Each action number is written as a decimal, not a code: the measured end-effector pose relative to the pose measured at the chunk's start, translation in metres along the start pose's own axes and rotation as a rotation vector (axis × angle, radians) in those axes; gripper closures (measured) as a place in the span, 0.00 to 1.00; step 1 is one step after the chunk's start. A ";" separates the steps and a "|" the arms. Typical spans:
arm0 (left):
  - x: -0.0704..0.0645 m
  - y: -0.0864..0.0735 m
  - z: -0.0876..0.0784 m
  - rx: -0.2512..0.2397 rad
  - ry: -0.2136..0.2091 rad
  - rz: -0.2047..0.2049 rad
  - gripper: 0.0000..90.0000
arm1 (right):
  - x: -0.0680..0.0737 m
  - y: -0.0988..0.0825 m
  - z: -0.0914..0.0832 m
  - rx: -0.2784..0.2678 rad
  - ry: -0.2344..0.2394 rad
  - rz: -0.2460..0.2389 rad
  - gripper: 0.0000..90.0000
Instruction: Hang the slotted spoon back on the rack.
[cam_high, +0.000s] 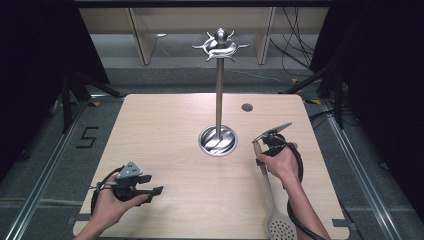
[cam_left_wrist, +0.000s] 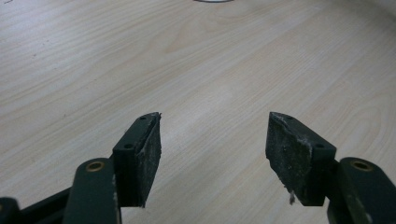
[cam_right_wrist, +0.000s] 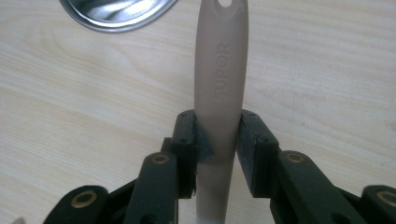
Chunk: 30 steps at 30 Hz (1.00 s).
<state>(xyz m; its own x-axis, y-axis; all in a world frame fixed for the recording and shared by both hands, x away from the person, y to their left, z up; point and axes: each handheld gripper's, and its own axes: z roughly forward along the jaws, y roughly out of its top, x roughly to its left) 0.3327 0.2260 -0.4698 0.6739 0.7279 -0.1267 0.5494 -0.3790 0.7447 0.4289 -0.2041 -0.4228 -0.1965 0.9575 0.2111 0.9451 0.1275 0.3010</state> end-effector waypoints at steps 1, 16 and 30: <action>0.000 0.000 0.000 -0.001 0.000 -0.002 0.39 | 0.002 0.000 -0.002 0.000 -0.003 0.030 0.78; 0.000 0.000 0.000 0.002 0.001 -0.001 0.39 | -0.008 -0.016 -0.030 -0.226 0.089 -0.115 0.78; 0.000 0.000 0.000 -0.003 0.002 -0.002 0.39 | -0.015 -0.042 -0.055 -0.417 0.200 -0.224 0.78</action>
<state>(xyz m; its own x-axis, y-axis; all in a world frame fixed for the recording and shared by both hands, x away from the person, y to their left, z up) 0.3326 0.2259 -0.4698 0.6722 0.7294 -0.1268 0.5489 -0.3760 0.7465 0.3782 -0.2375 -0.3876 -0.4671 0.8452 0.2598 0.6970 0.1712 0.6963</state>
